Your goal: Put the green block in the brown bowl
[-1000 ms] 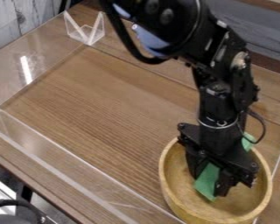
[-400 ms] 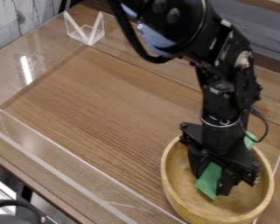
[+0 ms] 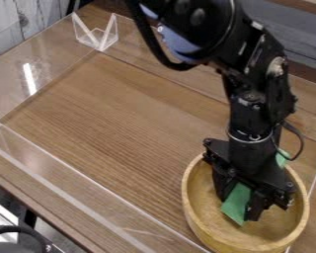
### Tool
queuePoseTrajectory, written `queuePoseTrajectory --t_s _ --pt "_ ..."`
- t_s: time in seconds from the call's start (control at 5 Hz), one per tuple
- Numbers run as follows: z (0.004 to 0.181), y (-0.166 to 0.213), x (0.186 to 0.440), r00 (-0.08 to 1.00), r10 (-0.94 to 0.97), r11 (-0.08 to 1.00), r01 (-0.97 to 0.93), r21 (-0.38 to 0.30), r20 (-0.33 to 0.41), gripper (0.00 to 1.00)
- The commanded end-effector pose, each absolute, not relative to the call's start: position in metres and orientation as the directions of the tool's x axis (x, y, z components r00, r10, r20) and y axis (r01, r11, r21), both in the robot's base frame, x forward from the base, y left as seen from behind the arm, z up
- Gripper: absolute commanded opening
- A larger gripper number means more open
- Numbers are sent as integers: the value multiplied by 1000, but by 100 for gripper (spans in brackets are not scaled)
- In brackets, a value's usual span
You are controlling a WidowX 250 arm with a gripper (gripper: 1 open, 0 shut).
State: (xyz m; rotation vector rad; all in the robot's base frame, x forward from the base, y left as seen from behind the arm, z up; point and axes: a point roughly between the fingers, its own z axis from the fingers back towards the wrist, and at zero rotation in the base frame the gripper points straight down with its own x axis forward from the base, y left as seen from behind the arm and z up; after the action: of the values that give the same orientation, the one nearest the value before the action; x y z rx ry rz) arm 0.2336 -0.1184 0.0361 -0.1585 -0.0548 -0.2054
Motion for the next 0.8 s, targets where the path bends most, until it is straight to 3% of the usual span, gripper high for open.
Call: queuePoseTrajectory --t_s 0.0,0.6 --pt "41 -118 239 978 -190 968 201 -154 83 0" --pt "42 -116 238 982 -176 971 183 -154 62 0"
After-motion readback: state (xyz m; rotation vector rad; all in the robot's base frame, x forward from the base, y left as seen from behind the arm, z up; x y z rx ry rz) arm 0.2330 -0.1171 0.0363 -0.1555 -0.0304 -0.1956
